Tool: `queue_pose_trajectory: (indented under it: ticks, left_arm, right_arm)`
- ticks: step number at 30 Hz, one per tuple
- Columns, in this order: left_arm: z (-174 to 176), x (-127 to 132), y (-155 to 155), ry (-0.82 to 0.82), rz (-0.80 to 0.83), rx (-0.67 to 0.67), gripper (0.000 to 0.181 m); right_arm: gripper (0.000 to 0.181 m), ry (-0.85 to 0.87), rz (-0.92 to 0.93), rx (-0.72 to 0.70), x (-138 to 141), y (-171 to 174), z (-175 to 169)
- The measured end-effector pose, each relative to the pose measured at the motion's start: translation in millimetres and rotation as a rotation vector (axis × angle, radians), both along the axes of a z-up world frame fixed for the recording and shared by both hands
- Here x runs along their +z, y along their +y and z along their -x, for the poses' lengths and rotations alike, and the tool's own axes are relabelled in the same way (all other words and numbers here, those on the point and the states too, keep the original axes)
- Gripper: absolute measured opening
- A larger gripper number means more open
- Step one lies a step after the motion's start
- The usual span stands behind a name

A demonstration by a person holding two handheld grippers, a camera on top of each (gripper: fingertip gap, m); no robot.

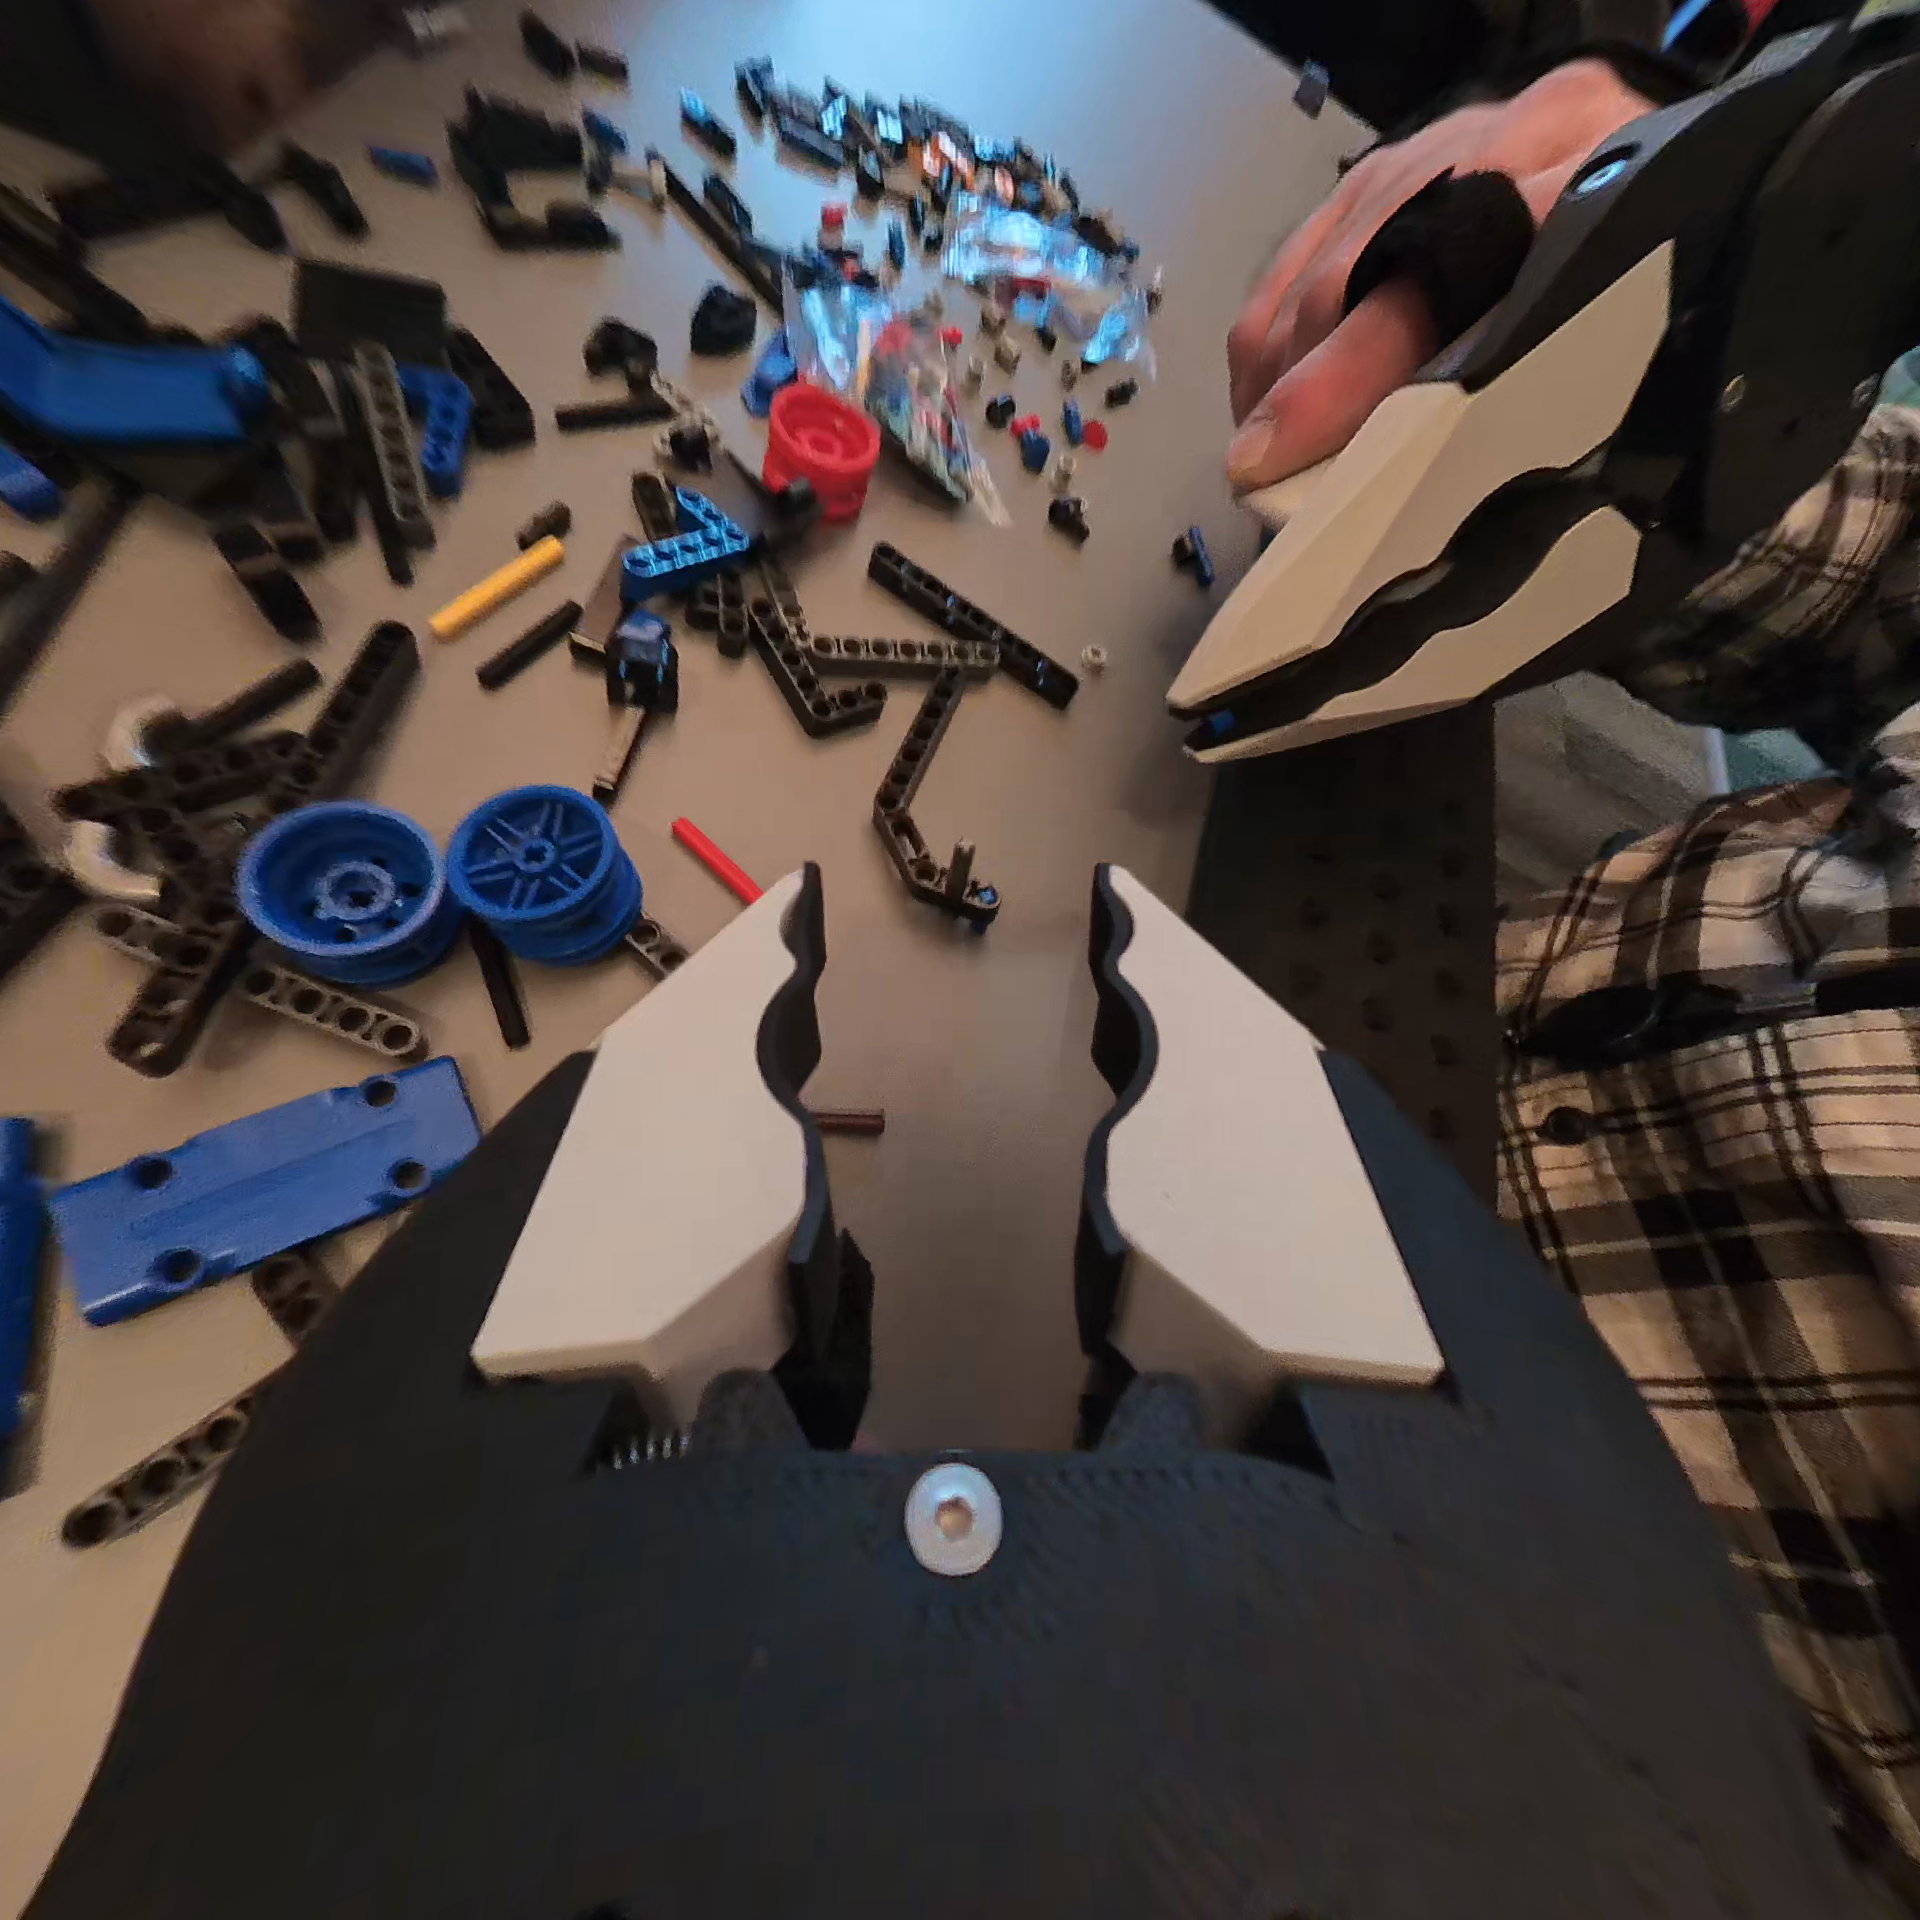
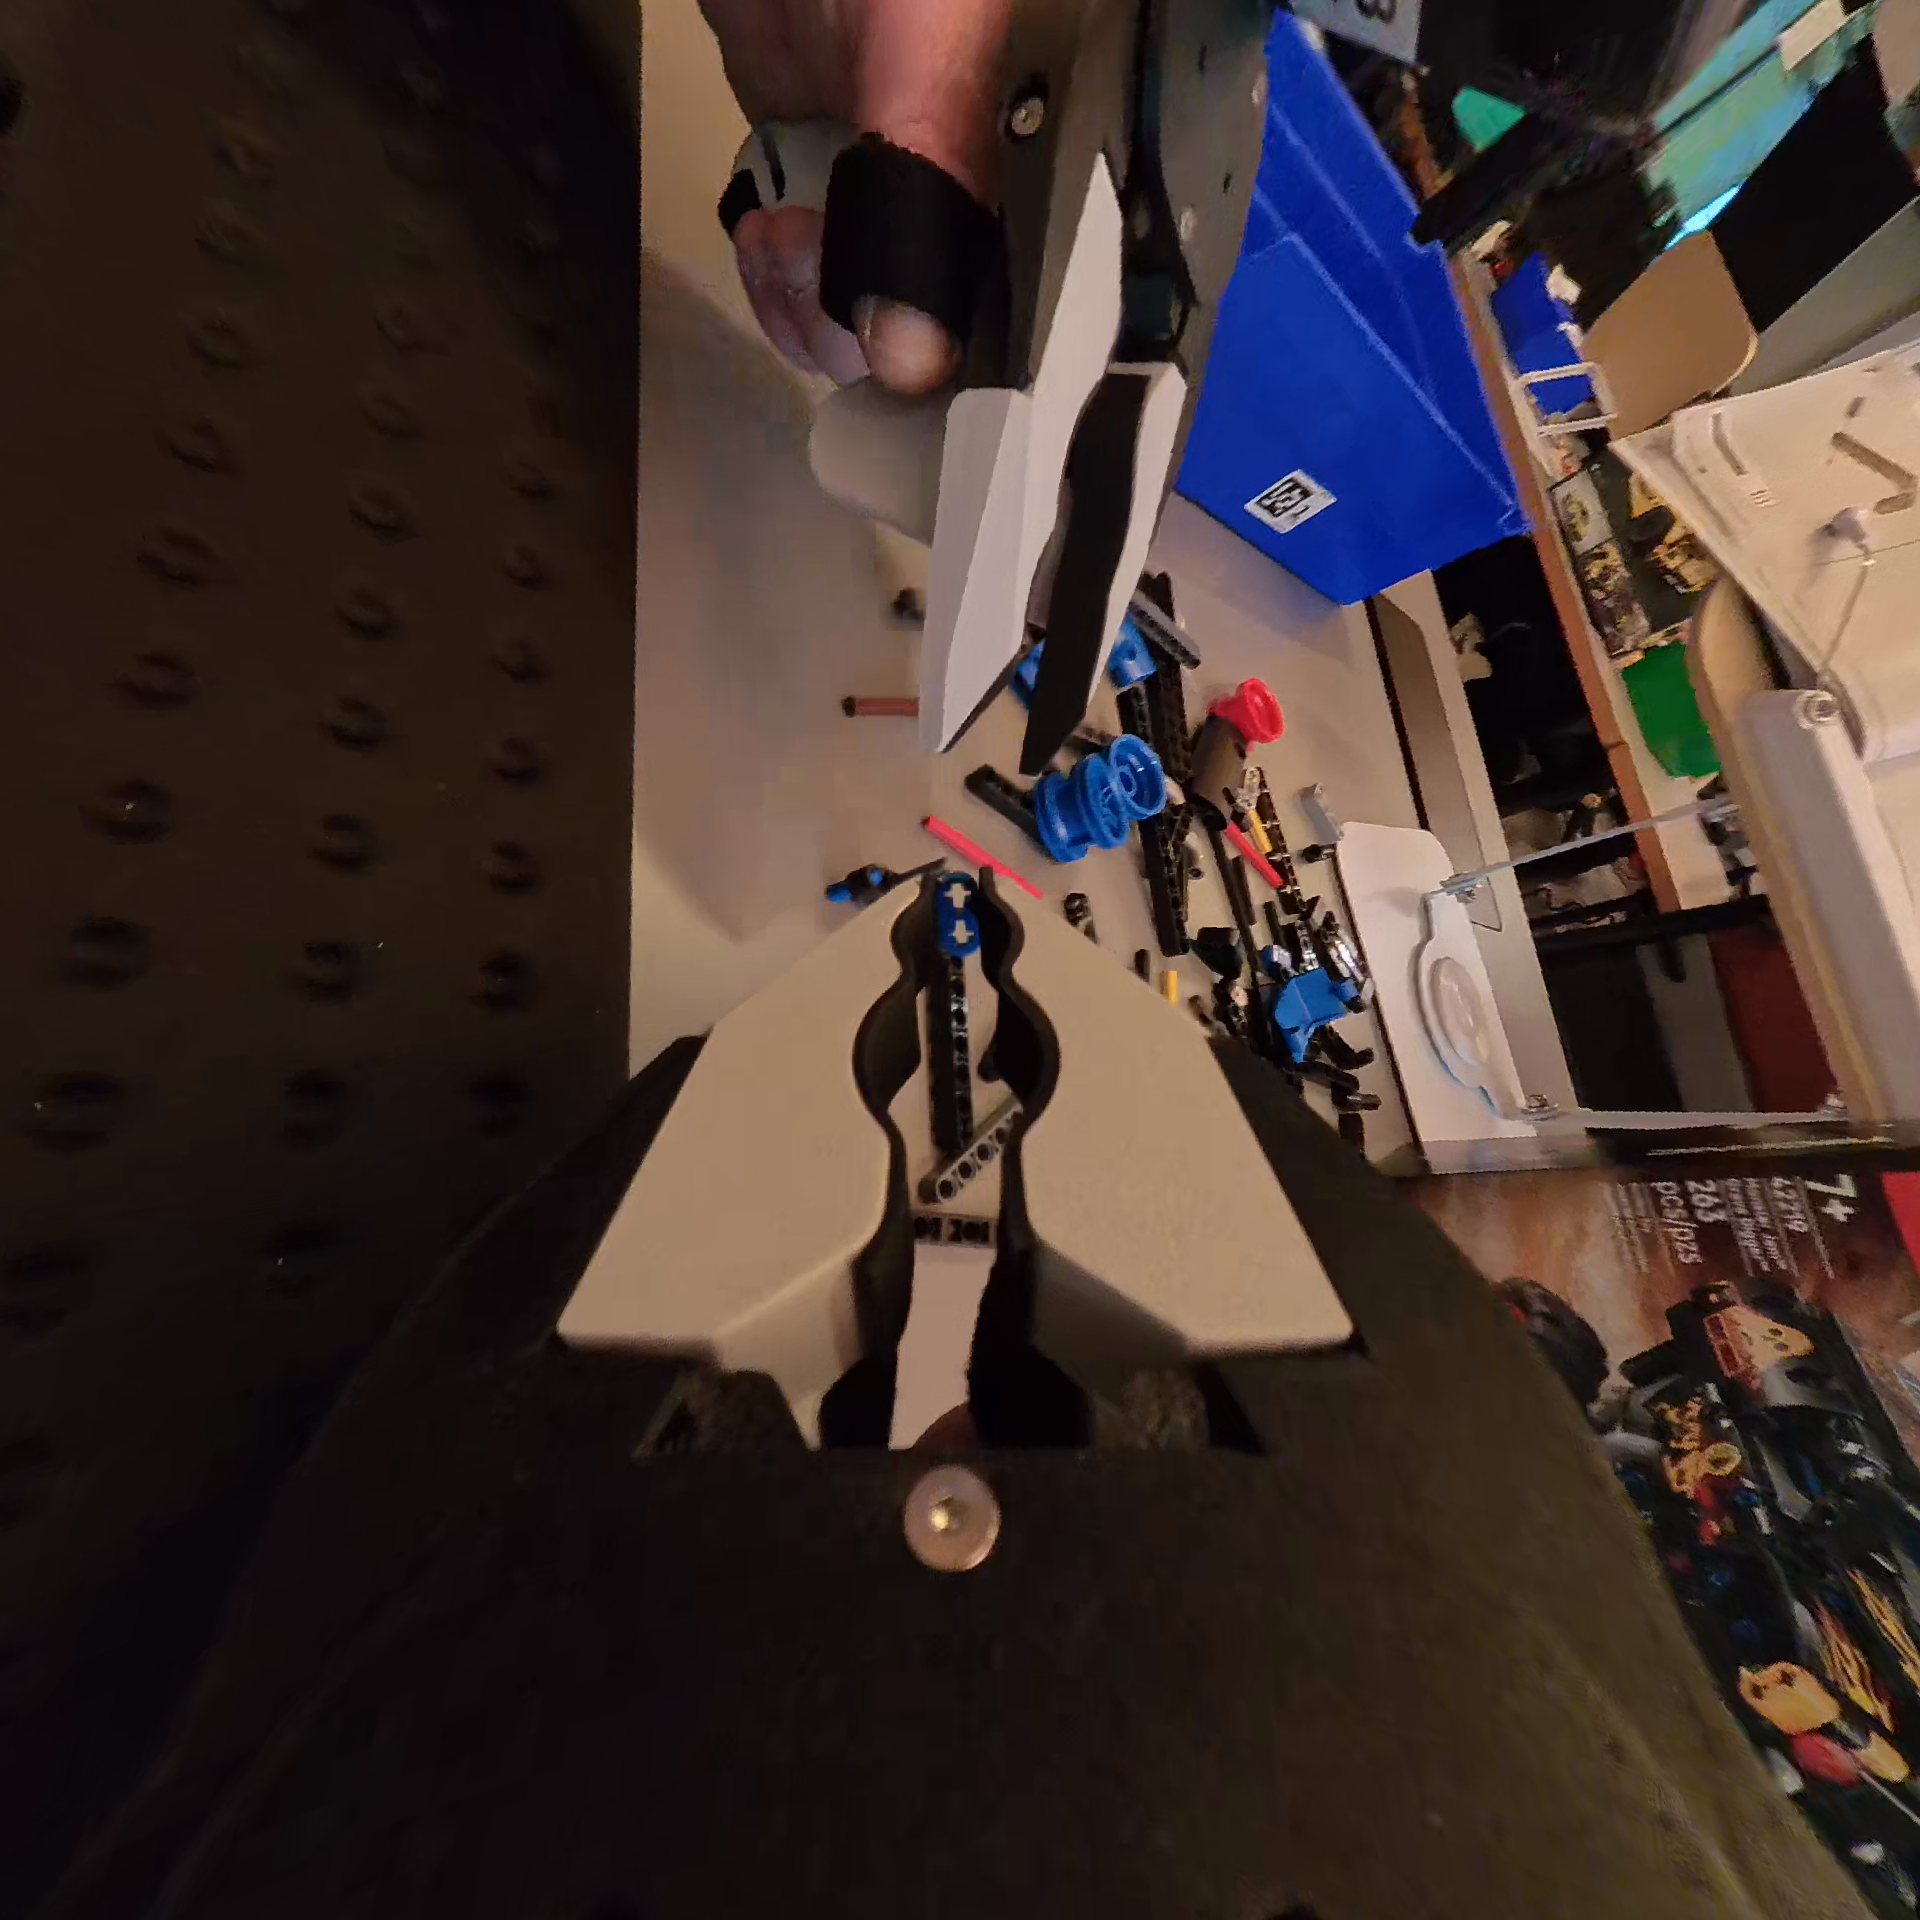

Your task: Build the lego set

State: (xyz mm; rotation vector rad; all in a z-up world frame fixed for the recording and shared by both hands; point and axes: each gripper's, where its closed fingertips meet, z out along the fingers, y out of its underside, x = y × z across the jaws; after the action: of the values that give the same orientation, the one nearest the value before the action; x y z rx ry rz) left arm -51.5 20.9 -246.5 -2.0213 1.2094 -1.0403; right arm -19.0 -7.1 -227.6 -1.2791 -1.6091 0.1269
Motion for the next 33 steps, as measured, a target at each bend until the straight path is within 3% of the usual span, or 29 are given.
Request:
queue_pose_trajectory:
  ticks: [7, 11, 14, 19, 25, 33]
  left_arm:
    - [-13.0, 47.3, -10.1, -0.172, -0.105, 0.002, 0.035]
    - [-22.1, 65.9, -18.8, -0.321, -0.013, -0.024, 0.035]
    - [-27.7, 68.5, -22.2, -0.367, 0.006, -0.042, 0.033]
    - [-33.6, 74.2, -30.0, -0.429, 0.033, -0.087, 0.026]
    - [-30.7, 91.3, -45.1, -0.6, 0.198, -0.198, 0.029]
    - [-34.5, 103.7, -69.4, -0.704, 0.238, -0.336, 0.013]
  right_arm:
    - [0.005, 0.094, -0.084, -0.021, 32.9, 7.1, 7.3]
    - [0.005, 0.226, -0.037, 0.004, 52.8, 5.2, 11.9]
    - [0.005, 0.31, 0.018, 0.035, 64.5, 1.4, 12.2]
    - [0.005, 0.301, 0.006, 0.062, 67.4, -0.2, 10.1]
    - [0.005, 0.286, -0.012, 0.177, 71.6, -18.2, 13.9]
    - [0.006, 0.324, -0.04, 0.278, 85.0, -37.8, 15.2]
